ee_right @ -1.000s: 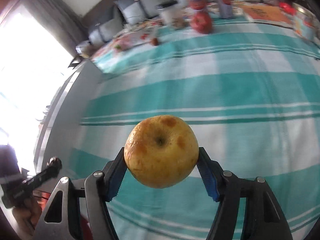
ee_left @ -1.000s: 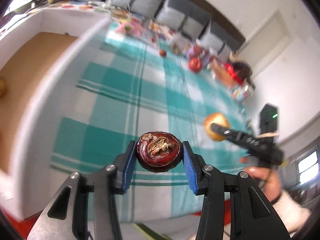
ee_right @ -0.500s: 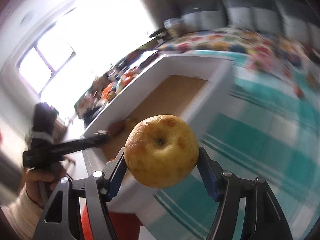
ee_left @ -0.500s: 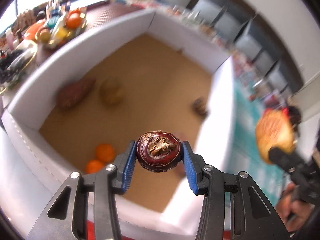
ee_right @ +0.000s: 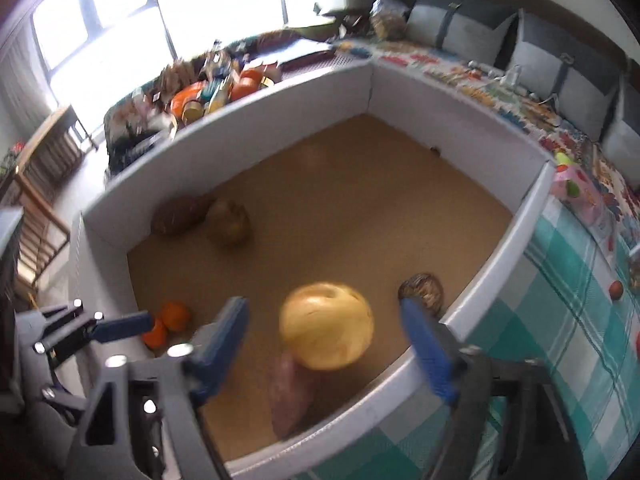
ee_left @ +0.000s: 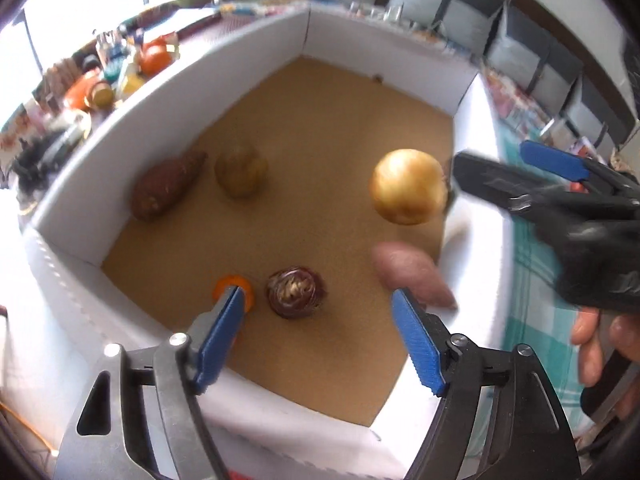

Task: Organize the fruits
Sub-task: 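Carry both fruits over the white box and open both grippers to drop them, then return both open grippers above the bed toward the remaining fruits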

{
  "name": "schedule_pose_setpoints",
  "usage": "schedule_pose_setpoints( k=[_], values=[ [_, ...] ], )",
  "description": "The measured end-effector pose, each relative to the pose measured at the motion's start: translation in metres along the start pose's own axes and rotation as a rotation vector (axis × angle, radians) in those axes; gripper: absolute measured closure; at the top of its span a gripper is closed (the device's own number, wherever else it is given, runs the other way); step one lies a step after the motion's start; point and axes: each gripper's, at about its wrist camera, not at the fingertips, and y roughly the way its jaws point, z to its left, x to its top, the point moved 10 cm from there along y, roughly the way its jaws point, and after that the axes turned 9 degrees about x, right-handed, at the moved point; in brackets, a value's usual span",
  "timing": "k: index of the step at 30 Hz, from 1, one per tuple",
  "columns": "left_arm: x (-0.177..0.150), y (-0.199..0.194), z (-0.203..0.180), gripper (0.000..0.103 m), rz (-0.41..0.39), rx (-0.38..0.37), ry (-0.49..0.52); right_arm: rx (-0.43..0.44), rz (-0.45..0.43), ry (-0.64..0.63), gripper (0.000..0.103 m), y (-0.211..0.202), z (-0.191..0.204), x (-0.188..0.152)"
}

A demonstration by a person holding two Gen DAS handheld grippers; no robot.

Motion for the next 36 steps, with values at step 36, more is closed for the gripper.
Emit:
schedule_pose_setpoints(
  k=[36],
  values=[
    [-0.087,0.050,-0.368,0.006,-0.195,-0.195,0.514,-0.522,-0.087,0.537,0.000,-0.218,-0.324,-0.378]
  ],
)
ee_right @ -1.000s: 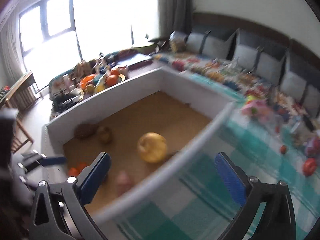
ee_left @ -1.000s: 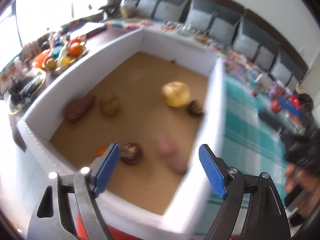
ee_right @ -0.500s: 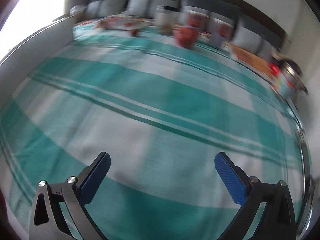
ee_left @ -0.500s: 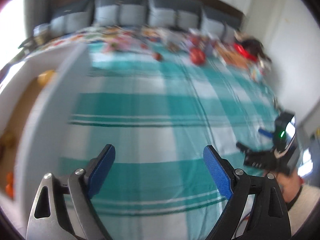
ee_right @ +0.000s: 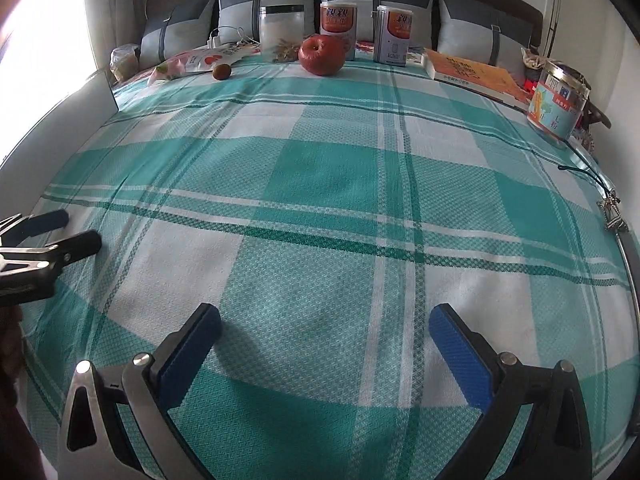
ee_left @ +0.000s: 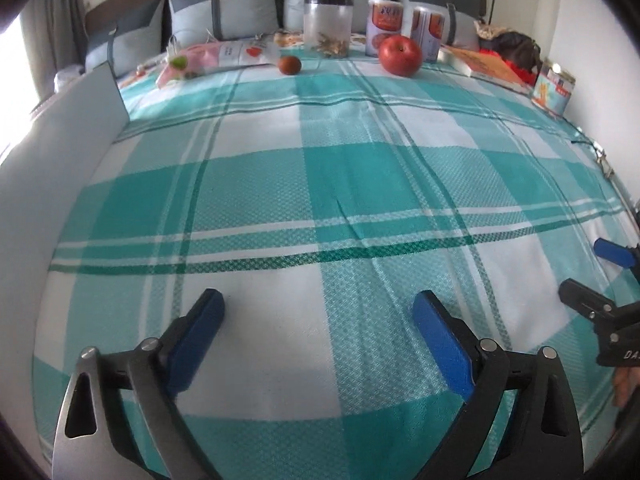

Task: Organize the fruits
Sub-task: 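Return both open grippers above the bed toward the remaining fruits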

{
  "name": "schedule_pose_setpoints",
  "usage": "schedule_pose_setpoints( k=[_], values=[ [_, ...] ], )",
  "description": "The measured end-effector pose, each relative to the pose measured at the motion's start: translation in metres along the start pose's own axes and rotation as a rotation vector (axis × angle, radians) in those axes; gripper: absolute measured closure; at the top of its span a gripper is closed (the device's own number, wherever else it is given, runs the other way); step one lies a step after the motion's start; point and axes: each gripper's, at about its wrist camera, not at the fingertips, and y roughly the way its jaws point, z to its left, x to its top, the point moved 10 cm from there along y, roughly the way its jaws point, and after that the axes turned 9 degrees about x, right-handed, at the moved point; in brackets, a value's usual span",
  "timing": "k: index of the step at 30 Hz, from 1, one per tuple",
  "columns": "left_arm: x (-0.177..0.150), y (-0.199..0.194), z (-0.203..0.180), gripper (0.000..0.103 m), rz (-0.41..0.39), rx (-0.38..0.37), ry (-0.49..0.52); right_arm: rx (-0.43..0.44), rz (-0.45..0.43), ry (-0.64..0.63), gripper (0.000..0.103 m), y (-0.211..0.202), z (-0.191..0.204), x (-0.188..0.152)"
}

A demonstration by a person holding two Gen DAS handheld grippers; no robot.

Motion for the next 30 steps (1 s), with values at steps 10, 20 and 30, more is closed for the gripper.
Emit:
schedule_pose_setpoints(
  k=[10,20,30],
  values=[
    [0.000,0.005,-0.001,0.001,0.007,0.020,0.003,-0.001,0.000,0.000,0.000,0.001,0.001,0.000],
    [-0.001,0.005,0.001,0.001,0.023,0.025,0.002,0.001,0.000,0.001,0.000,0.000,0.000,0.001],
    [0.152,0.069,0.017,0.002,0.069,-0.127,-0.106,0.003,0.000,0.002,0.000,0.000,0.000,0.000]
  ],
)
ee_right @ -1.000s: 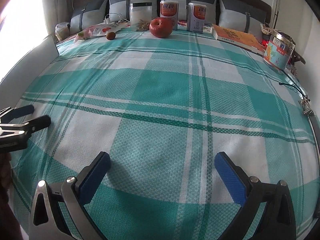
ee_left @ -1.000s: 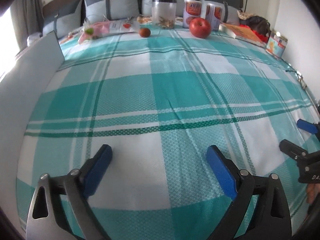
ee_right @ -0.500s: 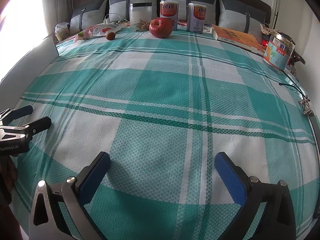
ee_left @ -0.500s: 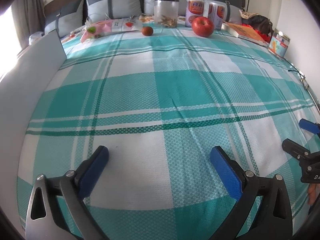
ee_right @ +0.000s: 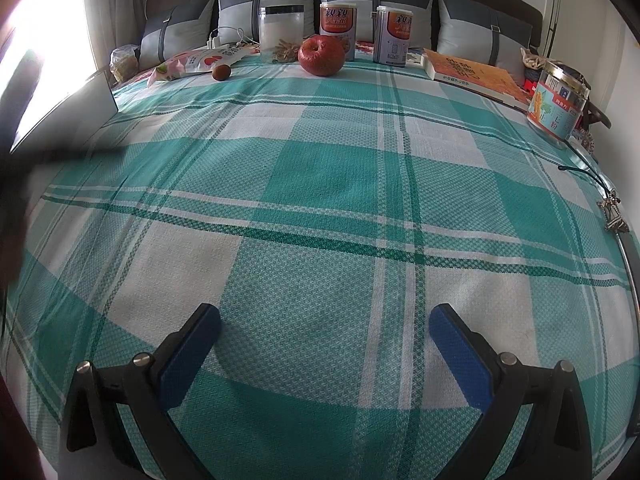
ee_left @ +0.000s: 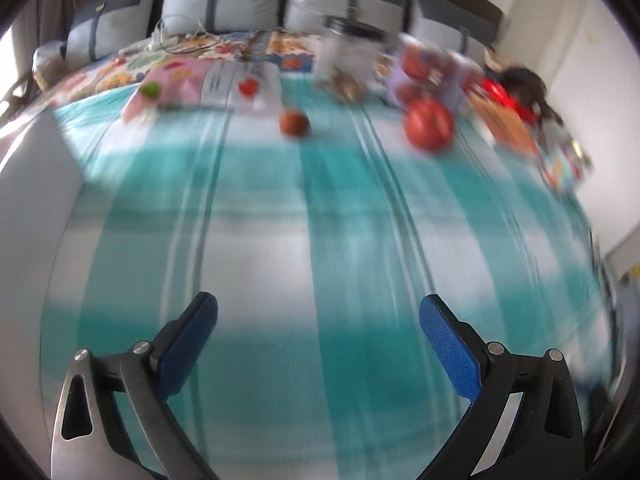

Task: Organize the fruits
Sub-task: 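Return both open grippers above the bed toward the remaining fruits, then lower the left gripper around the mandarin on the bed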

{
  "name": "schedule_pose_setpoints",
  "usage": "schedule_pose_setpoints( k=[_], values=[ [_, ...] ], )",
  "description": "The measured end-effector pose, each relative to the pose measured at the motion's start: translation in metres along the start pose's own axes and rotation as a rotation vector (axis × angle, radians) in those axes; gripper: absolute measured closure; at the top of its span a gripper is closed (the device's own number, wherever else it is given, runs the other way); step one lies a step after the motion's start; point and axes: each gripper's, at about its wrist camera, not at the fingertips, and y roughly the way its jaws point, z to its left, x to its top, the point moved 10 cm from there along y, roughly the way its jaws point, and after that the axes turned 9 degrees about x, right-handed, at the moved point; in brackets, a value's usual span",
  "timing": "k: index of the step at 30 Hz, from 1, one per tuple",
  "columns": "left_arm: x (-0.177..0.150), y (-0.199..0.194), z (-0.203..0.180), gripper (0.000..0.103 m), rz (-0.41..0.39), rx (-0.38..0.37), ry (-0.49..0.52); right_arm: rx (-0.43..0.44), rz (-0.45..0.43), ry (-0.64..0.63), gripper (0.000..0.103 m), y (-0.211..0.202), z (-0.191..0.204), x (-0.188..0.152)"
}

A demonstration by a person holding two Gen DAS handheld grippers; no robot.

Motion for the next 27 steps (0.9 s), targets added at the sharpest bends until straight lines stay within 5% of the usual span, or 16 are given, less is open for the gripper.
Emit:
schedule_pose_setpoints(
  k=[6,13,14,15,16,17,22,27],
  values=[
    [0.085,0.069,0.005,0.002,-0.039,0.119,0.009,0.001,0.000,0.000,0.000,0.000,0.000,0.000],
    [0.103,0.113,0.014,0.006,-0.062,0.138,-0.032,0.002,-0.001,0.001,0.000,0.000,0.000,0.000],
    [0.104,0.114,0.014,0.036,-0.073,0.134,-0.028,0.003,-0.002,0.002,0.000,0.000,0.000,0.000],
    [0.103,0.114,0.014,0.056,-0.084,0.133,-0.014,0.003,-0.002,0.002,0.000,0.001,0.000,0.000],
    [0.104,0.111,0.016,0.074,-0.107,0.169,0.006,0.003,-0.002,0.002,0.000,0.001,0.000,0.001],
    [0.103,0.109,0.018,0.077,-0.109,0.169,0.003,0.003,-0.002,0.002,0.000,0.001,0.000,0.001],
    [0.080,0.060,0.023,0.077,-0.123,0.061,-0.035,0.002,-0.002,0.002,0.000,0.001,0.000,0.000],
    [0.010,-0.014,0.007,0.077,-0.090,-0.018,0.104,0.002,-0.003,0.002,0.000,0.001,0.000,0.001]
  ],
)
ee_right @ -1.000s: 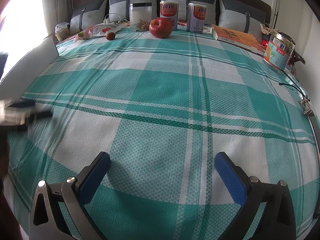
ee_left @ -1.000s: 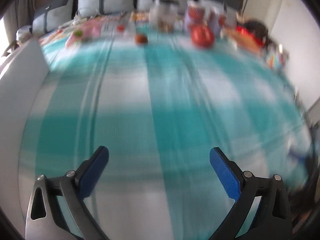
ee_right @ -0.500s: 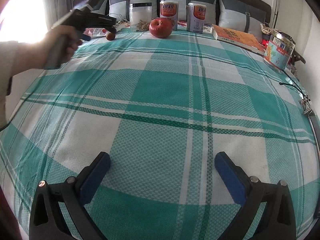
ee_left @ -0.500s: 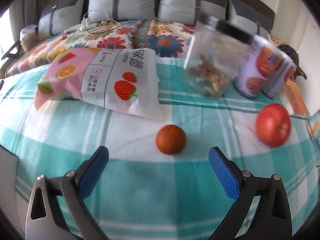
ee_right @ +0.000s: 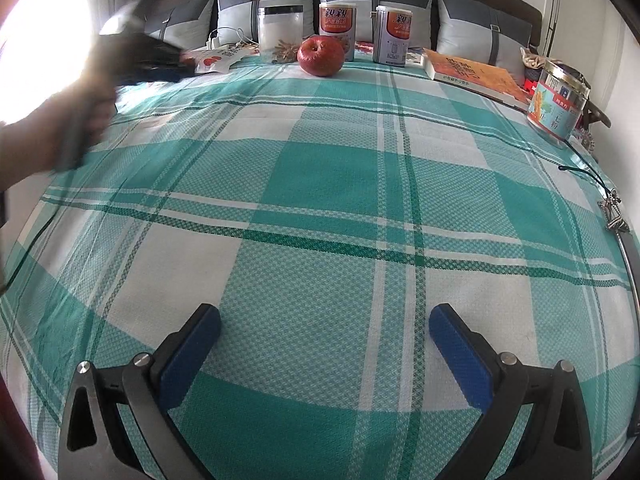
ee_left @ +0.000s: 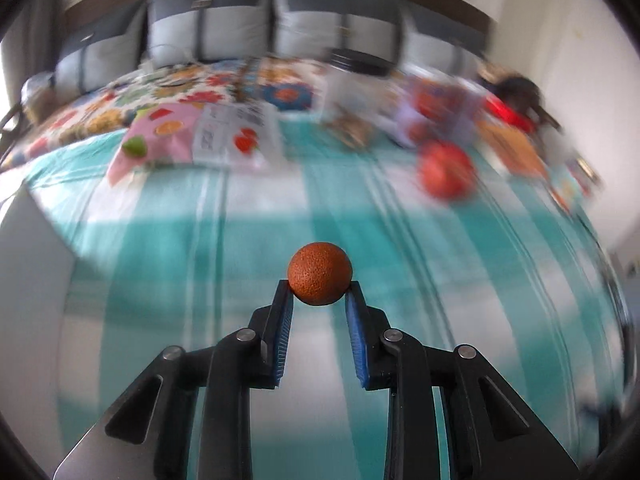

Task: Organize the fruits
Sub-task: 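Lower the left gripper around the mandarin on the bed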

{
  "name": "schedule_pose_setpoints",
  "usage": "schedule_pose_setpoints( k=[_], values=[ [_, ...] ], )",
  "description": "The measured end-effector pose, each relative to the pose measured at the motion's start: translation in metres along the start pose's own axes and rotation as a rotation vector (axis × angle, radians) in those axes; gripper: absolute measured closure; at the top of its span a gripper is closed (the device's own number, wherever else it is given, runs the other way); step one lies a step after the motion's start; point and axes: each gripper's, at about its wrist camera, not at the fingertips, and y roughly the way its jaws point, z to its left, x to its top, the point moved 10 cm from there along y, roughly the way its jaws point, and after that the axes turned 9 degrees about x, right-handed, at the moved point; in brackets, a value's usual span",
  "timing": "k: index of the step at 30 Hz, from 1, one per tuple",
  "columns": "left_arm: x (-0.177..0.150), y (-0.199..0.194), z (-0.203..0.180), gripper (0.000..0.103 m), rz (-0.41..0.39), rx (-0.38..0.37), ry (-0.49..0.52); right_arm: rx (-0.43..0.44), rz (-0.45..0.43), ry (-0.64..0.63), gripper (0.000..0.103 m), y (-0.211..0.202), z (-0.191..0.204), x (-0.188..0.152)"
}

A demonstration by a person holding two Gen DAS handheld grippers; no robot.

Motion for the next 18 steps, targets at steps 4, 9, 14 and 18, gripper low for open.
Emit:
schedule_pose_setpoints(
  k=[4,9,14,18],
  values=[
    [-0.084,-0.065,-0.026,0.076,0.050,-0.052,0.119,-0.001,0.000,-0.001,0.000,0.000,0.000,0.000],
    [-0.154,-0.080,-0.042,0.066,0.075,-0.028,0.156,-0.003,0.001,-0.002,0.000,-0.001,0.000,0.000],
    [-0.173,-0.068,-0.042,0.017,0.001,0.018,0.155,-0.002,0.002,-0.003,0.000,-0.001,0.000,0.000],
    [-0.173,-0.066,-0.042,0.012,0.007,0.040,0.151,-0.002,0.001,-0.002,0.000,-0.001,0.000,0.000]
  ],
)
